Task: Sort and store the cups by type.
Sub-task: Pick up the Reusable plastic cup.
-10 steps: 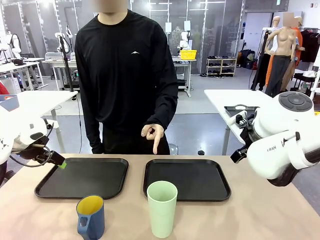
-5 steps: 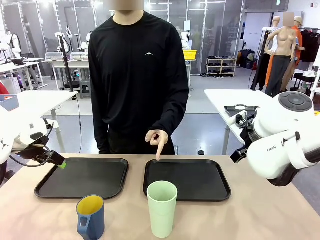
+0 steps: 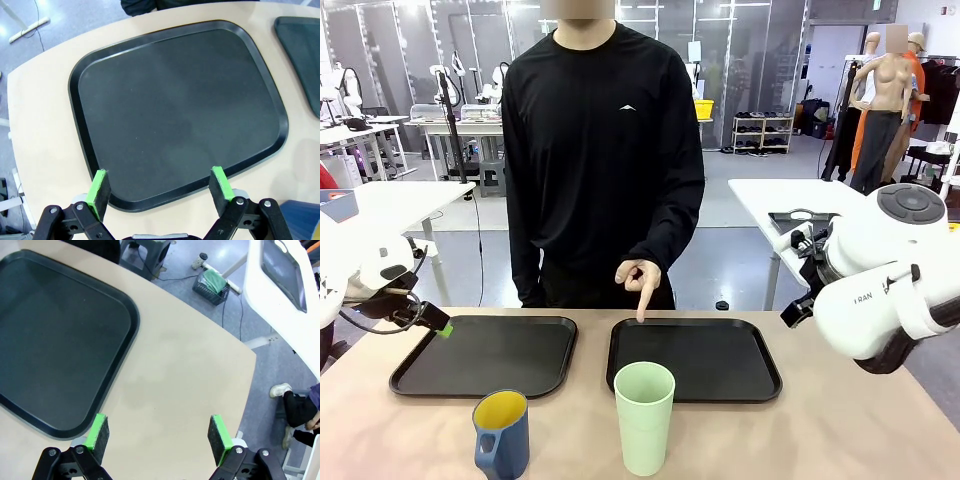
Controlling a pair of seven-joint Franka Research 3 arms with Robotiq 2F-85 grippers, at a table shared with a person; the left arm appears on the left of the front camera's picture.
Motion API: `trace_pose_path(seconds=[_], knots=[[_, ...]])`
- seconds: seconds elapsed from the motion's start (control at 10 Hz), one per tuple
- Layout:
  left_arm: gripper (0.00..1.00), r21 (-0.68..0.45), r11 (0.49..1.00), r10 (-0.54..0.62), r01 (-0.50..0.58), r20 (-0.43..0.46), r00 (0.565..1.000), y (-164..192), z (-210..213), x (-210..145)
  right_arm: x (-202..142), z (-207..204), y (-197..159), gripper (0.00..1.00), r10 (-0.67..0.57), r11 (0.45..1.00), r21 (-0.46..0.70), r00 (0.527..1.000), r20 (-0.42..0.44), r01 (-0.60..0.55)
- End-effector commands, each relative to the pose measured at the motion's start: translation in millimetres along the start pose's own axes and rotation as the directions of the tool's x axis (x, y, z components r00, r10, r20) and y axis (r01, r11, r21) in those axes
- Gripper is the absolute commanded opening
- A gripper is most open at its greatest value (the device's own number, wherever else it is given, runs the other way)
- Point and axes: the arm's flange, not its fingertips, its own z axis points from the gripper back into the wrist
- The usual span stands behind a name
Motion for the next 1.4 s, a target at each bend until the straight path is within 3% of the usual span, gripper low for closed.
trace_pose_path(seconds=[0.0, 0.6, 0.8, 1.2, 1.3], knots=[[1.0, 0.003, 1.0, -0.001, 0.001, 0.0, 1.0, 1, 1, 0, -21, 10, -2, 1.0, 0.053, 0.998, 0.038, 0.999, -0.009, -0.053], [1.0, 0.003, 1.0, -0.001, 0.001, 0.0, 1.0, 1, 1, 0, -94, 30, -4, 1.0, 0.283, 0.959, 0.041, 0.952, -0.119, -0.28], [1.0, 0.003, 1.0, -0.001, 0.001, 0.0, 1.0, 1, 1, 0, -109, 26, -9, 1.0, 0.354, 0.928, 0.139, 0.934, -0.046, -0.345], [1.0, 0.003, 1.0, -0.001, 0.001, 0.0, 1.0, 1, 1, 0, -122, 18, -8, 1.0, 0.423, 0.814, 0.365, 0.892, 0.159, -0.451], [1.0, 0.003, 1.0, -0.001, 0.001, 0.0, 1.0, 1, 1, 0, -124, 14, -5, 1.0, 0.43, 0.811, 0.366, 0.889, 0.156, -0.457]])
